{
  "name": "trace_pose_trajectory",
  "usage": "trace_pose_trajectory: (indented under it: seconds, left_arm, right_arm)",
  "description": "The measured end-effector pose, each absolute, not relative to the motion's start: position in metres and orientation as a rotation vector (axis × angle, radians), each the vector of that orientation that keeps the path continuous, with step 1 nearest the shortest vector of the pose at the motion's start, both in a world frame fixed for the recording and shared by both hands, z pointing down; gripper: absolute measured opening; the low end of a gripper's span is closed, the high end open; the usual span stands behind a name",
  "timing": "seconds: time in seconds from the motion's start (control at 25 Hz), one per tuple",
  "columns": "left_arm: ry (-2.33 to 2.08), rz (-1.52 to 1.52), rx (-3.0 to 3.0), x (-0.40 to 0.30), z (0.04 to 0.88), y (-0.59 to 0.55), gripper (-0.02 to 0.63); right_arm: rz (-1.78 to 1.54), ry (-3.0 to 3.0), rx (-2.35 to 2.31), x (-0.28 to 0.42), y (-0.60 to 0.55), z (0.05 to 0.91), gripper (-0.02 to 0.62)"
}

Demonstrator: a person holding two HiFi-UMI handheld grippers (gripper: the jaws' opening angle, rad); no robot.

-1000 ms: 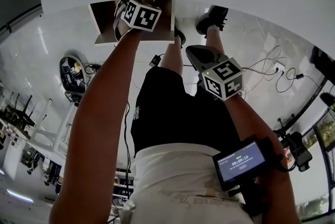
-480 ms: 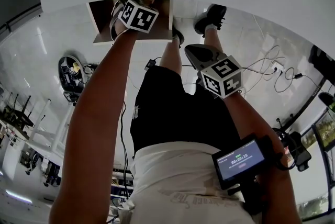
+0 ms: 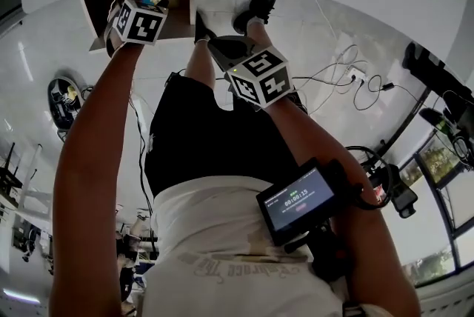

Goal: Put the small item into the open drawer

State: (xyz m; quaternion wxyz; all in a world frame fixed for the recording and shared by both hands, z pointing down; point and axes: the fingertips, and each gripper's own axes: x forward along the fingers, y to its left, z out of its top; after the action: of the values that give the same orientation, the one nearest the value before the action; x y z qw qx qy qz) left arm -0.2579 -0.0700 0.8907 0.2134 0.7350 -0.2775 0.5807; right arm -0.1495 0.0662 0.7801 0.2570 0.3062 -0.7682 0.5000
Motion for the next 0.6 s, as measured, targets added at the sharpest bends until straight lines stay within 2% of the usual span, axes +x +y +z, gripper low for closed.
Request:
trace_pose_trajectory:
  seconds: [0.6]
  left_arm:
    - [-0.855,1.505,2.025,-0.27,0.823,-0.043,0.217]
  right_arm:
    - [1.276,-2.092,0.792,-0.146,0.047,0.742,0.006]
